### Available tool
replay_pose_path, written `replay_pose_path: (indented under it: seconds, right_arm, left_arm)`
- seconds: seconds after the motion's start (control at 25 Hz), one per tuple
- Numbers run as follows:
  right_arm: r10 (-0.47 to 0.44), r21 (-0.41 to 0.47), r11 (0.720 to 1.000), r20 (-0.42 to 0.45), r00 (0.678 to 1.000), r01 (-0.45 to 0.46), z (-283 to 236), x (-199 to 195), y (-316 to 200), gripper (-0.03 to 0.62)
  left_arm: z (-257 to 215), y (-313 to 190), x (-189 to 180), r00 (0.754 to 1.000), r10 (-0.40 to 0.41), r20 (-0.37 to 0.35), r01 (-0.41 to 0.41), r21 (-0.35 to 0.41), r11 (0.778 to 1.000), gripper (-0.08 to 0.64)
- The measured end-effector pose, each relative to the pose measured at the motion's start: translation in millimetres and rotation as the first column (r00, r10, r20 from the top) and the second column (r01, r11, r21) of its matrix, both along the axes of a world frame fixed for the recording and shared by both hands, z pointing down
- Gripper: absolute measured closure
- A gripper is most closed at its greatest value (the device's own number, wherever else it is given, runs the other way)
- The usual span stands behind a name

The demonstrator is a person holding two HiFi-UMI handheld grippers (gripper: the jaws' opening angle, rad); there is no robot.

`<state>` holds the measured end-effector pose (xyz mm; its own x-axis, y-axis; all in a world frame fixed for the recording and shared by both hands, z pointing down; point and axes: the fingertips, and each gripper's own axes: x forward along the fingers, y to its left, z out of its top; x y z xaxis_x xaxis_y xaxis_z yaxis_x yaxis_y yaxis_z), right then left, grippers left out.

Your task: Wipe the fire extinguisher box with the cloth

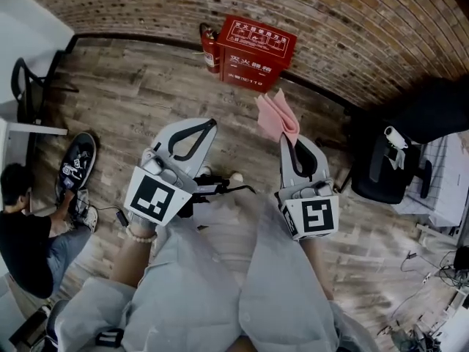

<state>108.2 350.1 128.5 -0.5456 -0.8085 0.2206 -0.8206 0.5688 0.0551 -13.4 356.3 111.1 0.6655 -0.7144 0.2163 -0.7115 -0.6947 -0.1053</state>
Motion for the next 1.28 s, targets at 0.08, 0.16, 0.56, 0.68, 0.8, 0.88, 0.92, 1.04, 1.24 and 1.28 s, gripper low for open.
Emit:
replay_pose_path:
  seconds: [0.08, 0.16, 0.56, 0.68, 0.8, 0.88, 0.92, 1.04, 1.24, 1.28]
  right_arm:
    - [-0.003, -0.01, 1.0, 0.005, 1.0, 0.003, 3, 12, 2, 0.574]
    - [-0.005, -0.022, 1.0, 0.009, 1.0, 0.005, 7, 22, 4, 0.574]
    - [-0.002, -0.036, 0.999, 0.014, 1.0, 0.002, 22, 44, -26, 0.574]
    - [0.016, -0.026, 1.0, 0.016, 1.0, -0.015, 19, 48, -22, 0.574]
    - [0.04, -0.025, 0.999, 0.013, 0.999, -0.04, 21, 47, -40, 0.574]
    - [0.051, -0.024, 0.998, 0.006, 0.999, -0.051, 21, 44, -57, 0.574]
    - [0.056, -0.024, 0.998, 0.002, 0.998, -0.056, 20, 41, -66, 0.574]
    - [0.065, -0.018, 0.998, -0.006, 0.998, -0.065, 16, 30, -97, 0.574]
    - [0.093, -0.017, 0.996, -0.012, 0.996, -0.093, 8, 11, -148, 0.574]
    - [0.099, -0.019, 0.995, -0.012, 0.995, -0.099, 7, 7, -157, 0.574]
  left_arm:
    - [2, 5, 7, 1.0, -0.019, -0.003, 0.019, -0.01, 1.0, 0.572]
    - [5, 10, 11, 0.998, -0.054, -0.026, 0.053, -0.037, 0.998, 0.572]
    - [17, -19, 29, 0.998, -0.066, 0.002, 0.066, -0.05, 0.997, 0.572]
    - [12, -20, 35, 0.999, -0.041, 0.002, 0.041, -0.026, 0.999, 0.572]
    - [12, -41, 34, 1.0, -0.021, -0.005, 0.021, -0.023, 1.0, 0.572]
    - [11, -61, 32, 1.0, -0.005, -0.008, 0.005, -0.012, 1.0, 0.572]
    - [10, -72, 31, 1.0, 0.003, -0.01, -0.003, -0.007, 1.0, 0.572]
    - [9, -106, 21, 1.0, 0.018, -0.017, -0.018, -0.011, 1.0, 0.572]
    - [2, -162, 9, 0.998, 0.066, -0.02, -0.066, 0.0, 0.998, 0.572]
    - [2, -172, 6, 0.997, 0.075, -0.023, -0.075, -0.001, 0.997, 0.572]
